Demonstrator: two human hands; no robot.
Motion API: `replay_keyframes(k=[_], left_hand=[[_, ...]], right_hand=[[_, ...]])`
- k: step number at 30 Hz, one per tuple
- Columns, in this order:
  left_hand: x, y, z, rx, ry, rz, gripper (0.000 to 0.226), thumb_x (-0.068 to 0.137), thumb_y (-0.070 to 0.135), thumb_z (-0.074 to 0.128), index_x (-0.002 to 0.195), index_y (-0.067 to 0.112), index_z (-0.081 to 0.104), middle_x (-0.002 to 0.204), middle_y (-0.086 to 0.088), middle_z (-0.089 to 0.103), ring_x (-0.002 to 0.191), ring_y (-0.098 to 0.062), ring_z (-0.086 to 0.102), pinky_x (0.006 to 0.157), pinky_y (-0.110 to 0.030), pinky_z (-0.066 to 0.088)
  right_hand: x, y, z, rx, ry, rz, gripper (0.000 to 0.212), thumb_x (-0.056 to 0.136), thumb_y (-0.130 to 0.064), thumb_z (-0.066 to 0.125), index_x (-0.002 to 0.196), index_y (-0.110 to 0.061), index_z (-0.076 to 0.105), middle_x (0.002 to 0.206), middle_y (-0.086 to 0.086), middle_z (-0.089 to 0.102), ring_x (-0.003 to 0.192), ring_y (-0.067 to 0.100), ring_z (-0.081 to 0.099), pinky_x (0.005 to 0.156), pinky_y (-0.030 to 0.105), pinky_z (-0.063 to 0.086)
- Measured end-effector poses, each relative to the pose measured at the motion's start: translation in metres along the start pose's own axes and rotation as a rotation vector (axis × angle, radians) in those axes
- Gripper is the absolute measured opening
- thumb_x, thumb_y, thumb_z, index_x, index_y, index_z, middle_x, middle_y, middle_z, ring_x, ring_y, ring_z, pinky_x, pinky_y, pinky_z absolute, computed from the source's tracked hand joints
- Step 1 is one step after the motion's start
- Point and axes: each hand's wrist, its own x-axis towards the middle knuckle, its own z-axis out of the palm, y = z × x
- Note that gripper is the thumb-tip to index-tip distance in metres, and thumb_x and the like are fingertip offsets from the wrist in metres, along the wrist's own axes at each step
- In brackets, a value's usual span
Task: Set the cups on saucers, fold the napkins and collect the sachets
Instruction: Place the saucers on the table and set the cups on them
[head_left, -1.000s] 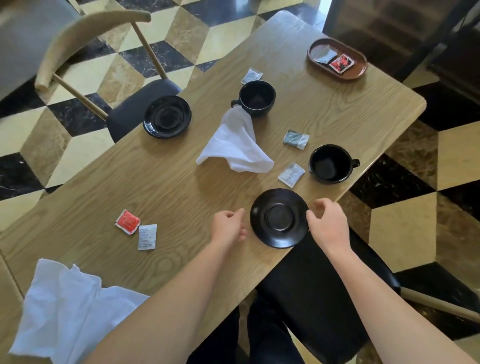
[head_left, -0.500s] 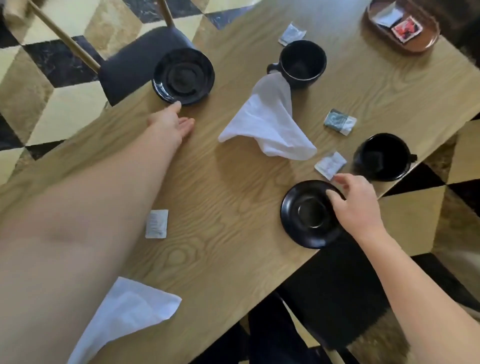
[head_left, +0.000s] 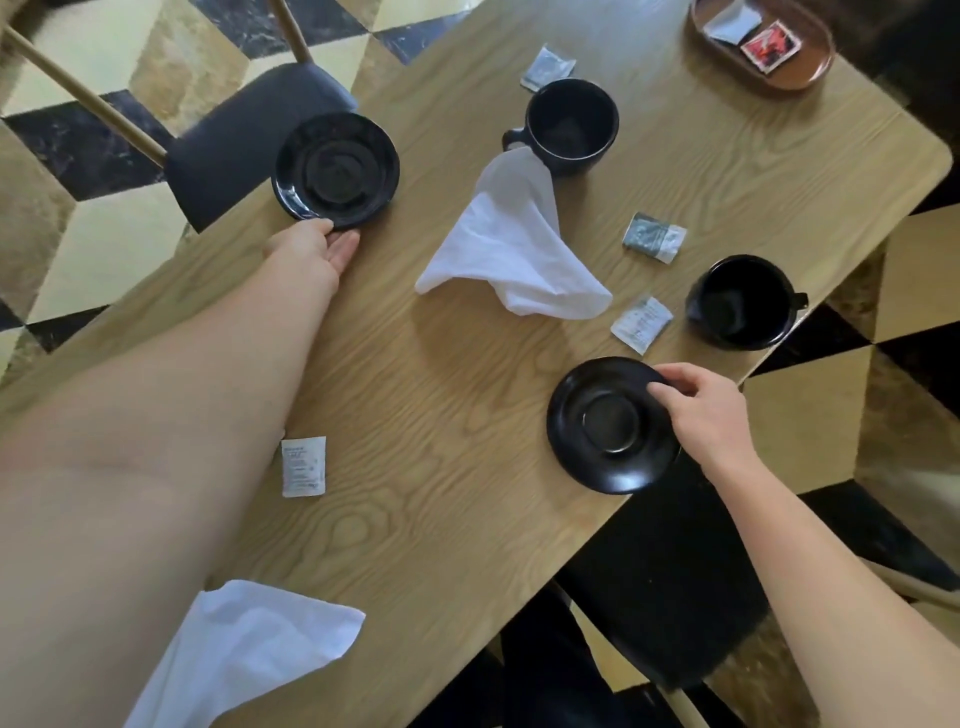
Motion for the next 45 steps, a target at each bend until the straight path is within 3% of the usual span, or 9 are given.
replay_keyframes(k=[7, 12, 16, 27, 30, 35, 38, 42, 45], left_hand=[[-0.01, -0.017, -0.02, 0.019, 0.033, 0.0, 0.025, 0.094, -0.003, 0.063, 0.119, -0.008, 0.061, 0.092, -0.017, 0.067, 0.079, -0.028, 0.074, 0.06, -0.029, 0.063], [-0.01, -0.021, -0.03, 0.001, 0.058, -0.016, 0.027, 0.093, -0.004, 0.064, 0.12, -0.009, 0.061, 0.102, -0.021, 0.068, 0.082, -0.03, 0.074, 0.054, -0.027, 0.06], [-0.007, -0.02, -0.034, -0.057, 0.075, -0.014, 0.033, 0.092, -0.008, 0.063, 0.125, -0.012, 0.058, 0.102, -0.021, 0.064, 0.094, -0.034, 0.071, 0.051, -0.03, 0.06], [-0.01, -0.014, -0.042, -0.052, 0.102, -0.034, 0.019, 0.086, -0.009, 0.071, 0.104, -0.008, 0.064, 0.099, -0.019, 0.065, 0.086, -0.031, 0.071, 0.053, -0.032, 0.061], [-0.004, -0.012, -0.043, -0.05, 0.11, -0.015, 0.028, 0.088, -0.009, 0.07, 0.115, -0.01, 0.064, 0.099, -0.02, 0.066, 0.088, -0.03, 0.072, 0.05, -0.029, 0.059], [0.002, -0.012, -0.047, -0.008, 0.131, 0.009, 0.031, 0.089, -0.005, 0.071, 0.119, -0.008, 0.063, 0.108, -0.02, 0.068, 0.09, -0.029, 0.073, 0.049, -0.028, 0.059], [-0.003, -0.018, -0.049, -0.036, 0.143, 0.009, 0.031, 0.092, 0.013, 0.072, 0.119, 0.0, 0.061, 0.104, -0.018, 0.069, 0.084, -0.028, 0.075, 0.056, -0.032, 0.063], [-0.044, -0.058, -0.04, 0.338, 0.193, 0.131, 0.023, 0.094, 0.033, 0.05, 0.1, 0.011, 0.053, 0.083, -0.014, 0.072, 0.052, -0.019, 0.07, 0.048, -0.028, 0.055], [-0.092, -0.113, -0.021, 0.604, -0.031, 0.308, 0.011, 0.092, 0.025, 0.049, 0.085, 0.018, 0.053, 0.081, -0.014, 0.071, 0.047, -0.016, 0.062, 0.042, -0.026, 0.043]], right_hand=[[-0.001, 0.001, 0.001, -0.002, -0.014, -0.002, 0.022, 0.093, -0.016, 0.067, 0.113, -0.02, 0.076, 0.097, -0.011, 0.069, 0.097, 0.01, 0.062, 0.075, 0.017, 0.042], [-0.002, 0.003, 0.0, 0.011, -0.027, 0.035, 0.027, 0.094, -0.017, 0.068, 0.12, -0.017, 0.074, 0.107, -0.008, 0.068, 0.104, 0.011, 0.06, 0.088, 0.029, 0.045], [-0.002, 0.006, -0.001, 0.024, -0.036, 0.041, 0.027, 0.093, -0.015, 0.069, 0.119, -0.016, 0.074, 0.105, -0.008, 0.069, 0.103, 0.01, 0.06, 0.089, 0.029, 0.044], [-0.008, 0.008, 0.002, 0.03, -0.087, 0.051, 0.028, 0.091, -0.016, 0.072, 0.119, -0.017, 0.075, 0.107, -0.009, 0.07, 0.106, 0.01, 0.061, 0.094, 0.03, 0.046], [-0.009, 0.007, 0.002, 0.044, -0.087, 0.056, 0.027, 0.092, -0.015, 0.071, 0.118, -0.018, 0.075, 0.107, -0.007, 0.071, 0.105, 0.01, 0.061, 0.092, 0.029, 0.045], [-0.011, 0.002, 0.0, 0.036, -0.12, 0.071, 0.025, 0.091, -0.016, 0.071, 0.115, -0.02, 0.075, 0.102, -0.009, 0.072, 0.104, 0.012, 0.065, 0.089, 0.029, 0.046], [-0.013, 0.0, -0.002, 0.046, -0.129, 0.086, 0.029, 0.087, -0.021, 0.074, 0.116, -0.023, 0.074, 0.104, -0.007, 0.073, 0.101, 0.01, 0.066, 0.085, 0.029, 0.05], [-0.013, -0.003, -0.012, 0.214, -0.022, 0.192, 0.041, 0.084, -0.037, 0.078, 0.12, -0.021, 0.065, 0.111, -0.004, 0.069, 0.102, 0.012, 0.065, 0.083, 0.03, 0.053], [-0.005, -0.008, -0.025, 0.584, 0.022, 0.388, 0.048, 0.088, -0.039, 0.075, 0.123, -0.012, 0.056, 0.115, 0.01, 0.07, 0.1, 0.021, 0.071, 0.084, 0.035, 0.058]])
